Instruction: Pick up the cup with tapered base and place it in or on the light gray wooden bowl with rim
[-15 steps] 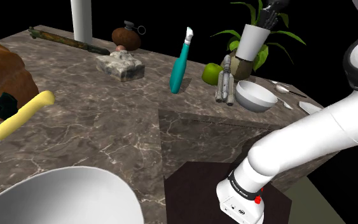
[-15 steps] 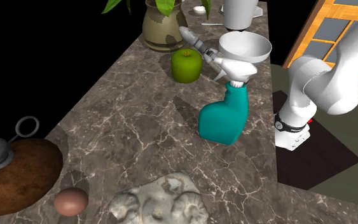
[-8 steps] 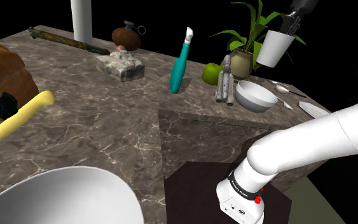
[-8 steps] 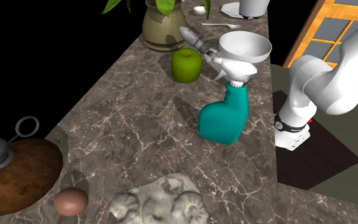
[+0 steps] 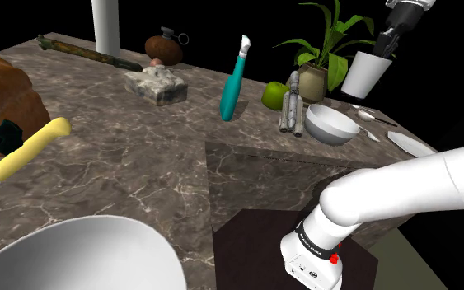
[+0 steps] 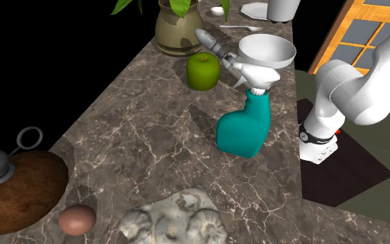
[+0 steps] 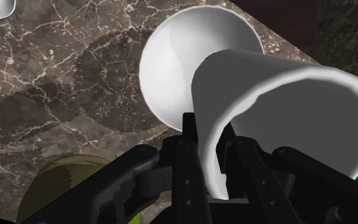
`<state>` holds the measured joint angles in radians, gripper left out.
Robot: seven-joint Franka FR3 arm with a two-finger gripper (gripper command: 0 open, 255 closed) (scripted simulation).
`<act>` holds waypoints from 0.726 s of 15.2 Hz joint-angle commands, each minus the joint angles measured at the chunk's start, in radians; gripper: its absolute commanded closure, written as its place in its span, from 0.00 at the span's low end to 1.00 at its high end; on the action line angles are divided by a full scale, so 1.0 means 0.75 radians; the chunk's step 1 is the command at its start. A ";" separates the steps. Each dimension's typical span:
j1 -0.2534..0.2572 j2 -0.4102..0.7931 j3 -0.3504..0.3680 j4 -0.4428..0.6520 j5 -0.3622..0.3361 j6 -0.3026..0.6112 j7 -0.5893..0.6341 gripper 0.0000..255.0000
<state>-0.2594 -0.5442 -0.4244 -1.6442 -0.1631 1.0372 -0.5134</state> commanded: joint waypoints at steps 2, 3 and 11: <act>-0.008 -0.041 0.002 -0.095 -0.010 0.056 0.007 1.00; -0.010 -0.054 0.003 -0.125 -0.013 0.074 0.010 1.00; -0.030 -0.145 0.004 -0.347 -0.035 0.208 0.029 1.00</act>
<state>-0.2797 -0.6451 -0.4182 -1.8829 -0.1855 1.1776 -0.4909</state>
